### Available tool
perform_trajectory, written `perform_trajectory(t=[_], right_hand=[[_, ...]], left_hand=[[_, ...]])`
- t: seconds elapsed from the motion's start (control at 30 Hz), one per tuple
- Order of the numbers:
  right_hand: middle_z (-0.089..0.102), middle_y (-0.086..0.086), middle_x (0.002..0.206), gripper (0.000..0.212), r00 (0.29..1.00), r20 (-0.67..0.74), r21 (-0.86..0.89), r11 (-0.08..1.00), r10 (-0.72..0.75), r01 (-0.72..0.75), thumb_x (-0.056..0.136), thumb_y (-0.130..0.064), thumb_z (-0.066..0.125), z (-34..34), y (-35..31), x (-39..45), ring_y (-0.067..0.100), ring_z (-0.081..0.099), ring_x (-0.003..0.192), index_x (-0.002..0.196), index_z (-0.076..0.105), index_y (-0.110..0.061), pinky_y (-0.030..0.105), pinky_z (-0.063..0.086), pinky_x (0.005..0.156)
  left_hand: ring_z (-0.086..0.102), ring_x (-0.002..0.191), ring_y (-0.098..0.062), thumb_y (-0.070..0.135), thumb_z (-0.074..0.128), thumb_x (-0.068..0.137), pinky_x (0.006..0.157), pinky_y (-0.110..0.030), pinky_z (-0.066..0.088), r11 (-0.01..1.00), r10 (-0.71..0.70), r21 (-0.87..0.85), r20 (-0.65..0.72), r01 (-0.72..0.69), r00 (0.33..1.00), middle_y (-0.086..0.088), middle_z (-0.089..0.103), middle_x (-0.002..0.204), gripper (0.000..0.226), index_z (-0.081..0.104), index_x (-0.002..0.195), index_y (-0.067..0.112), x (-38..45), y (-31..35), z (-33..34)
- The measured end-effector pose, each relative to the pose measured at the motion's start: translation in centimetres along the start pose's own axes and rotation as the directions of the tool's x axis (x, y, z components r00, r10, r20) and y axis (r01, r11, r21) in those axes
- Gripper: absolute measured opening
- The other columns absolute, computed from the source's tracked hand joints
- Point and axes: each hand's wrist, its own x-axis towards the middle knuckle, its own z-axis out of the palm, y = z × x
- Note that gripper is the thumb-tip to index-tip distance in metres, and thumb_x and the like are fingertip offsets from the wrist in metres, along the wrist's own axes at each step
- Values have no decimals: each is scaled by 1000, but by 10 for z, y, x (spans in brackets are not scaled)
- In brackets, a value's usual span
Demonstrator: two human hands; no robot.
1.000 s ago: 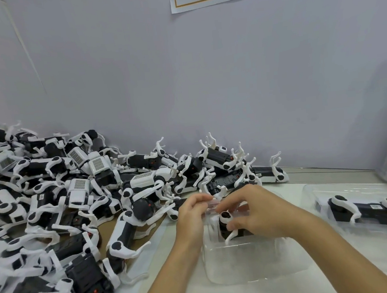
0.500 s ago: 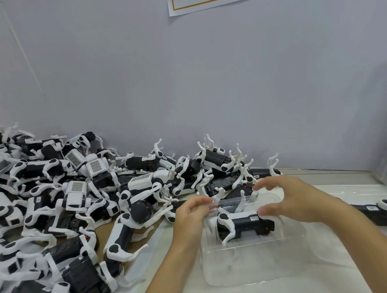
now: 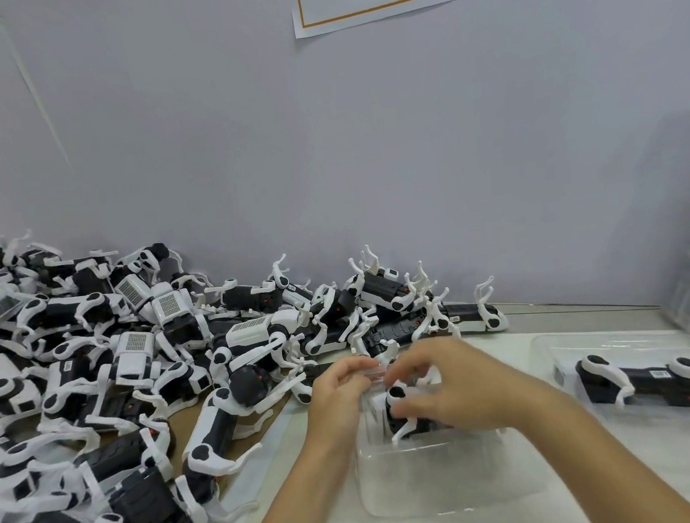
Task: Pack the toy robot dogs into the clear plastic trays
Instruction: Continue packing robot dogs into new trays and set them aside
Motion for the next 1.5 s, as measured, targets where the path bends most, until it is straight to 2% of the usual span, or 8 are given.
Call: perform_trajectory(t=[0.23, 0.4, 0.57, 0.8, 1.07, 1.2, 1.37, 1.5], right_hand=[[65, -18, 94, 42, 998, -51, -139, 989, 31, -38, 68, -54, 82, 13, -5, 4, 4, 52, 94, 108, 73, -43, 22, 39, 74], [69, -18, 94, 44, 997, -33, -92, 994, 63, -66, 65, -55, 84, 12, 0, 4, -14, 52, 80, 106, 72, -47, 4, 35, 62], [73, -22, 91, 22, 999, 20, 81, 995, 49, -50, 76, -41, 81, 2, 5, 3, -8, 64, 87, 98, 77, -41, 15, 52, 78], [69, -16, 92, 19, 940, -275, 19, 979, 202, -205, 84, -32, 76, -42, 36, -11, 1, 63, 85, 97, 69, -44, 14, 44, 71], [62, -12, 101, 32, 929, -48, -91, 925, 367, -370, 77, -48, 78, -47, 45, -18, 1, 61, 88, 105, 64, -44, 19, 44, 74], [63, -9, 100, 44, 904, -60, -110, 897, 424, -428, 81, -49, 76, -44, 45, -15, 9, 61, 96, 119, 63, -33, 24, 42, 81], [66, -5, 102, 52, 894, -59, -103, 888, 445, -449, 84, -45, 74, -42, 44, -12, 13, 60, 102, 128, 61, -22, 24, 41, 84], [67, -8, 99, 50, 899, -58, -94, 894, 435, -439, 83, -47, 75, -45, 45, -14, 10, 61, 101, 126, 63, -25, 23, 41, 82]], left_hand=[[72, 87, -20, -12, 52, 84, 84, -32, 54, 1000, -9, 11, 0, 9, 1000, -9, 76, 87, 22, 69, 91, 0, -2, 2, 0], [71, 96, -26, -12, 51, 85, 90, -35, 55, 999, -17, 29, 4, 17, 1000, -12, 76, 92, 24, 70, 92, 2, -4, 4, 0], [71, 95, -22, -12, 54, 84, 88, -30, 54, 997, -2, 76, 14, 1, 1000, -10, 76, 92, 24, 70, 94, 3, -4, 5, 0], [71, 93, -19, -13, 55, 85, 82, -26, 56, 980, 65, 192, -20, -59, 998, -4, 76, 88, 29, 69, 87, 12, -3, 8, -2], [61, 76, -11, 24, 53, 91, 67, -32, 53, 602, 326, 771, 0, -208, 945, 10, 65, 78, 14, 66, 84, 25, -9, 23, -6], [60, 90, -26, 52, 42, 92, 79, -39, 52, 497, 87, 867, -78, 24, 993, -3, 64, 91, 37, 53, 79, 19, -13, 27, -5], [55, 65, -13, 61, 52, 88, 61, -29, 45, 606, -102, 790, -42, 96, 994, 6, 54, 67, 46, 46, 66, 21, -16, 32, -1], [48, 73, -8, 58, 57, 88, 59, -27, 36, 676, -148, 731, 6, 97, 989, 10, 50, 82, 37, 44, 84, 23, -14, 29, -2]])
